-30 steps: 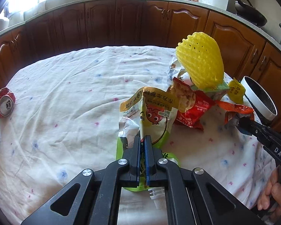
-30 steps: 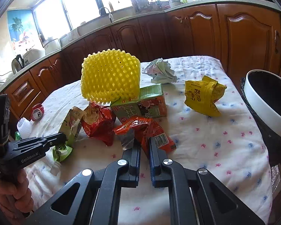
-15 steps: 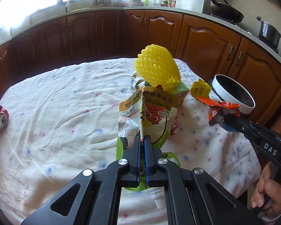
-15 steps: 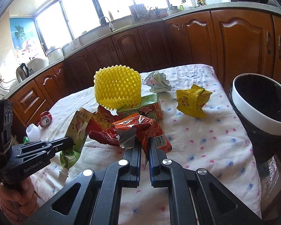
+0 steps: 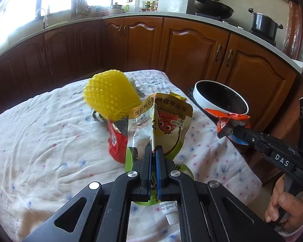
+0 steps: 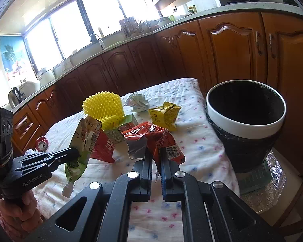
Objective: Collect trash
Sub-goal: 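Grasp the orange wrapper with the right tool while the left holds the green pouch, then carry pouch and wrapper over the bin and open both tools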
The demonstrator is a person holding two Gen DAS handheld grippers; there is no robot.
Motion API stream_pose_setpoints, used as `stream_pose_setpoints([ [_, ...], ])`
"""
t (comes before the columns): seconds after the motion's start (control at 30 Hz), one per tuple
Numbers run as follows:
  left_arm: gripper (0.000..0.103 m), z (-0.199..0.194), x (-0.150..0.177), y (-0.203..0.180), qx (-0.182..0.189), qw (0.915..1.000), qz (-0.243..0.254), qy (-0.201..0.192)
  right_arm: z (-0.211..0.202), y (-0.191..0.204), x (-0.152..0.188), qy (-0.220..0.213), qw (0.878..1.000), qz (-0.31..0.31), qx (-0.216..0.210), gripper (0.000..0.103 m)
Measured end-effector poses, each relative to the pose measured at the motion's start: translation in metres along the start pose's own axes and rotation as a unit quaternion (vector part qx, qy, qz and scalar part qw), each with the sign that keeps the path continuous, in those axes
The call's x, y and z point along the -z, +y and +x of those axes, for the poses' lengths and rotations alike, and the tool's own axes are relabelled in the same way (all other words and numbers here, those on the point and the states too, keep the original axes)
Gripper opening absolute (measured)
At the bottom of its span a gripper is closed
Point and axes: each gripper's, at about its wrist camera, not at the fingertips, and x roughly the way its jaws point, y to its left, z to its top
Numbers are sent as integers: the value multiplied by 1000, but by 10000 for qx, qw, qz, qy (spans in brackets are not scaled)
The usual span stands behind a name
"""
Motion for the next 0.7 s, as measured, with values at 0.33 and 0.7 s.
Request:
stream_pose_setpoints([
  [0.33, 2, 35, -31, -39, 374, 9985, 398, 46, -16, -47, -15, -225, 9988, 292, 331, 7],
  [0.7, 2, 94, -80, -72, 704, 9946, 714, 248, -15, -107, -42, -267, 9954, 595, 709, 7],
])
